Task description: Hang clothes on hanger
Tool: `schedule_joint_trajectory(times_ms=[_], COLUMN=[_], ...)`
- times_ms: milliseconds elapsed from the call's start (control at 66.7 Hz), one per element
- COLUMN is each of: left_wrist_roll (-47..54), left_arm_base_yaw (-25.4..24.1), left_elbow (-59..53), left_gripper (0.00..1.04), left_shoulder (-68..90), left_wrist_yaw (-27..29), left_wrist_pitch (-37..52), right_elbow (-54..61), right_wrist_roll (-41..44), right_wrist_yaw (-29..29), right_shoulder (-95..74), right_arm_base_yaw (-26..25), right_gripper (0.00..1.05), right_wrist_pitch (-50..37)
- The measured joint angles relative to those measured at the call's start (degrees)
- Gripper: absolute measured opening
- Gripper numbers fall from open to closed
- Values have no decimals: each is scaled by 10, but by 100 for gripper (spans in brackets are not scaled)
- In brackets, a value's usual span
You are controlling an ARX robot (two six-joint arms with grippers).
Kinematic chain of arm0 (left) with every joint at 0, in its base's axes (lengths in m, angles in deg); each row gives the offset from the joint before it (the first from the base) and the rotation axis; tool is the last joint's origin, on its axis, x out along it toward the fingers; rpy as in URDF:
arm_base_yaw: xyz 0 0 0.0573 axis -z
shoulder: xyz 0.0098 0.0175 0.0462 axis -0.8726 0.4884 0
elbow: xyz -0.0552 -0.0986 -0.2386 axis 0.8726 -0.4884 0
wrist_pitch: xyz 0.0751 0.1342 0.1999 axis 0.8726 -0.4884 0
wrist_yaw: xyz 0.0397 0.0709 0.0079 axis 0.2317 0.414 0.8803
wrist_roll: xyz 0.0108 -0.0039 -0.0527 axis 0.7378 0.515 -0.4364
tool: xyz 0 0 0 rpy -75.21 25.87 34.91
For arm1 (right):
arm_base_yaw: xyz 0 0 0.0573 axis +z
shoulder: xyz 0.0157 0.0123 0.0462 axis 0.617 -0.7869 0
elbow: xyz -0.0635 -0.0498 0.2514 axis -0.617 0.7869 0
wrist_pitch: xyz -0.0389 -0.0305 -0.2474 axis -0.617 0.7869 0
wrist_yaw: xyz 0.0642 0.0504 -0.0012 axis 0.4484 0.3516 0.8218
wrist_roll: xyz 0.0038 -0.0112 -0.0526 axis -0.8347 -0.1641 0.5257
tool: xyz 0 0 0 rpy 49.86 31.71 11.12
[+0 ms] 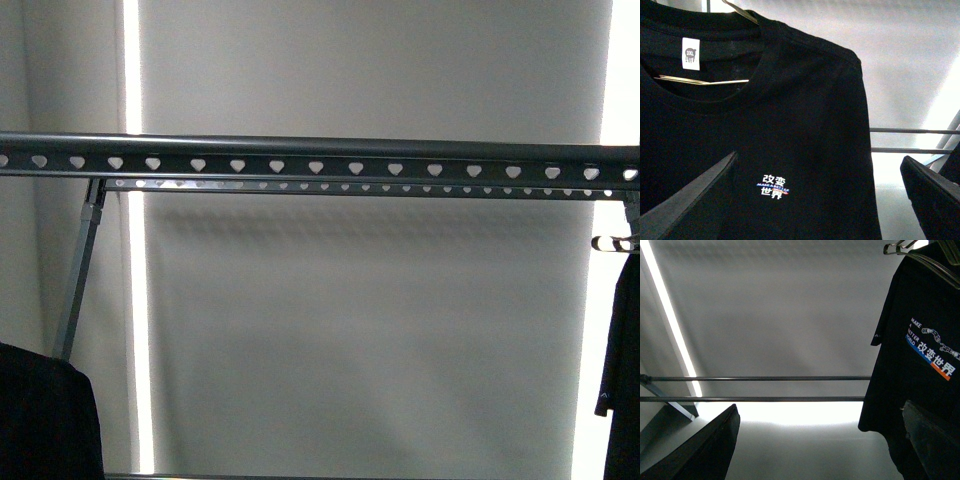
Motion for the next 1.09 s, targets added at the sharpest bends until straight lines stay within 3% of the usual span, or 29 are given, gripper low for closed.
schedule_joint_trajectory(times_ms=[330,360,405,554,614,734,824,959,1094], left_wrist_roll=[-2,-30,-59,-174,-213,-267,-295,-413,-493], left_arm_base_yaw=[-1,-3,3,109,166,246,267,256,238], left_elbow=[1,10,21,92,153,272,353,505,585], left_gripper=[98,98,98,98,98,98,98,98,98], left_shoulder=[1,14,37,178,257,404,506,671,779], left_wrist_yaw=[-5,-31,-24,145,241,378,433,464,506], left_wrist_pitch=[-2,-34,-57,-27,-1,29,37,-102,-166], right_elbow=[0,0,0,0,0,0,0,0,0], right_wrist_roll=[0,0,0,0,0,0,0,0,0], right_wrist_yaw=[0,0,0,0,0,0,0,0,0], right_shoulder=[0,0,0,0,0,0,0,0,0], right_arm_base_yaw=[0,0,0,0,0,0,0,0,0], right_gripper=[97,97,97,97,97,97,97,97,97], right_wrist_pitch=[0,0,0,0,0,0,0,0,0])
